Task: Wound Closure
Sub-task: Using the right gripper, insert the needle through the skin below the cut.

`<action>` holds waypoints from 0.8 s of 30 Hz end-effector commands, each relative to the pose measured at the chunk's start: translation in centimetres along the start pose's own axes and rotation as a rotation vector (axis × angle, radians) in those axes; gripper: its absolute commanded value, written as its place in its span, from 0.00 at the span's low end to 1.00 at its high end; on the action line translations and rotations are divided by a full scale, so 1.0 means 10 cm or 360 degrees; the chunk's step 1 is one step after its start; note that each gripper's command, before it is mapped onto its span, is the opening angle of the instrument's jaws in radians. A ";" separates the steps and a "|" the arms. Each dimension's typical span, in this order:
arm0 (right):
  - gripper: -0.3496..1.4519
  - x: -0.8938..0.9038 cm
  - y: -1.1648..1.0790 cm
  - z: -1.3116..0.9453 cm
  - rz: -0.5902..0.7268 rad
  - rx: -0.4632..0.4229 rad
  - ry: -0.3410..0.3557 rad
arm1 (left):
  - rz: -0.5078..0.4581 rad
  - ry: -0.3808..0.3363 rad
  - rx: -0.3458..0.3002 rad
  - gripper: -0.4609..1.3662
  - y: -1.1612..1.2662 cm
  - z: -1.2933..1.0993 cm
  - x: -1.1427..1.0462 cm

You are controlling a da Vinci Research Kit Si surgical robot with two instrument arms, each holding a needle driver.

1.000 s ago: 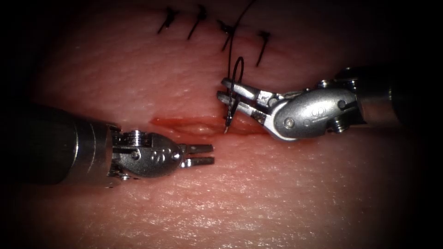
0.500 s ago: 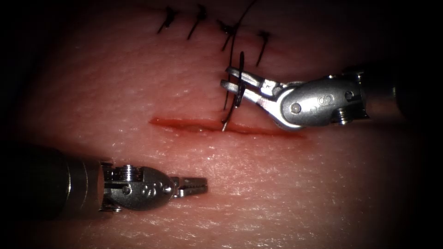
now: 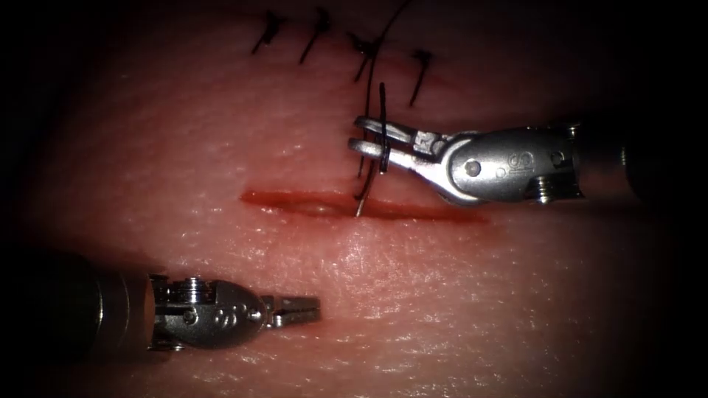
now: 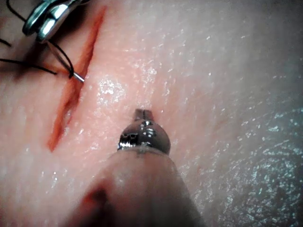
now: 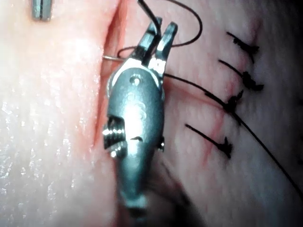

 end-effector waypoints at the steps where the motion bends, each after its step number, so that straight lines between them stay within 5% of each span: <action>1: 0.00 -0.001 -0.002 -0.001 0.0022 0.0000 0.0001 | -0.0002 -0.0009 -0.0018 0.08 0.001 0.001 -0.001; 24: 0.00 -0.009 0.008 -0.003 0.0174 0.0016 0.0011 | -0.0027 -0.0018 -0.0048 0.07 -0.004 0.006 -0.007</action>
